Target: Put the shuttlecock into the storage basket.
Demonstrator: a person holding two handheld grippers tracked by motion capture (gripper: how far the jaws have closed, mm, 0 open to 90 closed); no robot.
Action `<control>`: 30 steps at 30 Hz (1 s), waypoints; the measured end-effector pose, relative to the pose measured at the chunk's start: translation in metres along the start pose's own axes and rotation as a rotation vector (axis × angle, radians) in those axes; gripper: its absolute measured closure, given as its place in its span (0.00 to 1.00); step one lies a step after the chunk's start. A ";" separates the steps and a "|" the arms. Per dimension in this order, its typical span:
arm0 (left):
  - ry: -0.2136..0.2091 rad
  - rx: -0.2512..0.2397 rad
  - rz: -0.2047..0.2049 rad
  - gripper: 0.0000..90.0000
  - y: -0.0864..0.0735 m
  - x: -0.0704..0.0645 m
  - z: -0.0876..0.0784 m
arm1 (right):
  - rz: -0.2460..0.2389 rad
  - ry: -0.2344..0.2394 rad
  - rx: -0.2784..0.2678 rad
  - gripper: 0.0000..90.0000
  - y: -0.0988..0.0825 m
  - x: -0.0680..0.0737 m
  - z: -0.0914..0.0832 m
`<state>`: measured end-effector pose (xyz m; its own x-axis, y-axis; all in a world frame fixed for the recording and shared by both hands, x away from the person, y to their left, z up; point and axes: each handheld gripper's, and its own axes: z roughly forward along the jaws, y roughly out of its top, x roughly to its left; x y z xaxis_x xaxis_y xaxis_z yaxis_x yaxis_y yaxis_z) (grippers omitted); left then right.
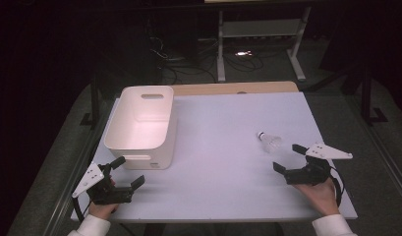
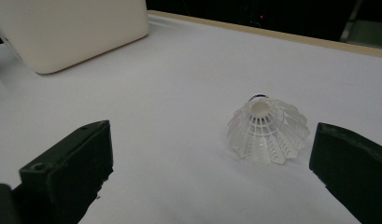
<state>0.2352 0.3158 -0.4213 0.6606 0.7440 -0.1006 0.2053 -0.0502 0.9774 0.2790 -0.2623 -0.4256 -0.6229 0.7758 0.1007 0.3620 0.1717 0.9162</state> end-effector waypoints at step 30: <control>0.017 0.011 -0.003 0.00 -0.001 0.000 0.001 | 0.007 -0.031 0.062 0.00 0.005 0.000 -0.003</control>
<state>0.2360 0.3154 -0.4225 0.6474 0.7556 -0.0997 0.2153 -0.0558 0.9749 0.2788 -0.2632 -0.4198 -0.5987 0.7954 0.0945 0.4091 0.2022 0.8898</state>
